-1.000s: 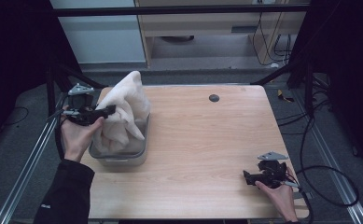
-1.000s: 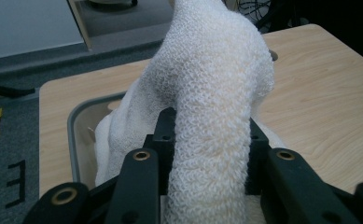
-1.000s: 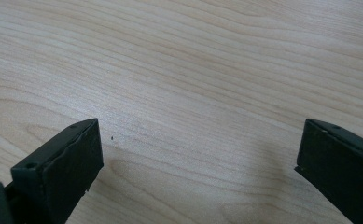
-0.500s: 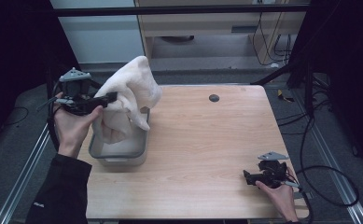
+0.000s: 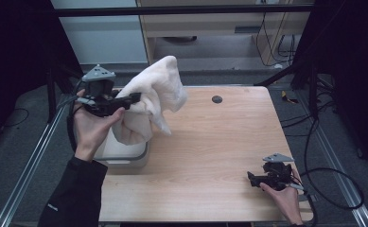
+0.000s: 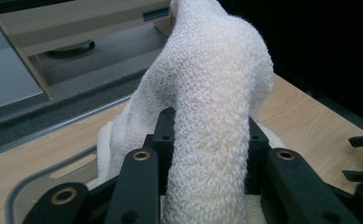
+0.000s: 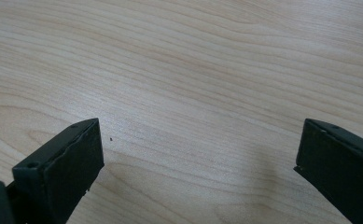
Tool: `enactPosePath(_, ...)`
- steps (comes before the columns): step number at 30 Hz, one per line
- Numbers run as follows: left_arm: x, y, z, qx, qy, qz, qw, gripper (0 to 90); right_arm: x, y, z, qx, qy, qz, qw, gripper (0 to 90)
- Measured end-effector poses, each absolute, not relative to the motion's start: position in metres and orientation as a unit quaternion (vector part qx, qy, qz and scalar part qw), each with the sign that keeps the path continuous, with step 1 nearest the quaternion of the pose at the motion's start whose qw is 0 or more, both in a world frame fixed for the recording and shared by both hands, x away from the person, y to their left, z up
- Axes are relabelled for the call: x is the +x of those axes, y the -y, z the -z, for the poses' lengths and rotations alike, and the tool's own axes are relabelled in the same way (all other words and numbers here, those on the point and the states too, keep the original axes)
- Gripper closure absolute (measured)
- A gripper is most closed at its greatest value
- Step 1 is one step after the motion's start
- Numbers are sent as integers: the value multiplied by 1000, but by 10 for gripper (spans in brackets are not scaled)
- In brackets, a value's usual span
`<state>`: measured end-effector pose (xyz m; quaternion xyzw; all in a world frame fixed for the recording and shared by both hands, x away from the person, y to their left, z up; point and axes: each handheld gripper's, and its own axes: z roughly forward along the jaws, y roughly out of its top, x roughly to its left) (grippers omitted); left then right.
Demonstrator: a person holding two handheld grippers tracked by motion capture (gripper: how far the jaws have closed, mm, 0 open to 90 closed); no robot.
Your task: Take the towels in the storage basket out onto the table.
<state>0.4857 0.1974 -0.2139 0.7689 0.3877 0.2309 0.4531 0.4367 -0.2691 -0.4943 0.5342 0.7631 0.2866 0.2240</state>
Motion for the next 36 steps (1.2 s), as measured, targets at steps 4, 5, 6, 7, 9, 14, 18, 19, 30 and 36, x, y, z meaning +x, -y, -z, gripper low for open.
enactPosePath(4,486,-179,218,779,-372,-224,453,663,437,270,493,536,-761,-289,224,8)
enactPosePath(5,486,-174,220,781,-368,-220,453,662,436,270,493,536,-761,-290,223,8)
enactPosePath(6,486,-170,221,783,-366,-219,453,662,436,270,493,535,-761,-290,223,8)
enactPosePath(7,486,-165,222,788,-361,-219,449,662,436,270,493,535,-761,-290,223,8)
enactPosePath(9,488,-156,226,790,-357,-213,451,662,437,270,493,537,-760,-290,223,8)
enactPosePath(14,491,-134,240,800,-346,-202,446,662,436,271,492,539,-757,-292,225,8)
enactPosePath(18,495,-121,254,812,-339,-189,437,662,436,272,492,538,-758,-292,226,8)
enactPosePath(19,496,-117,259,815,-337,-185,434,662,436,272,492,539,-757,-292,226,8)
enactPosePath(30,502,-83,309,840,-325,-156,406,661,436,273,491,546,-753,-289,228,8)
enactPosePath(36,502,-71,343,848,-324,-128,399,657,436,274,491,550,-750,-287,228,8)
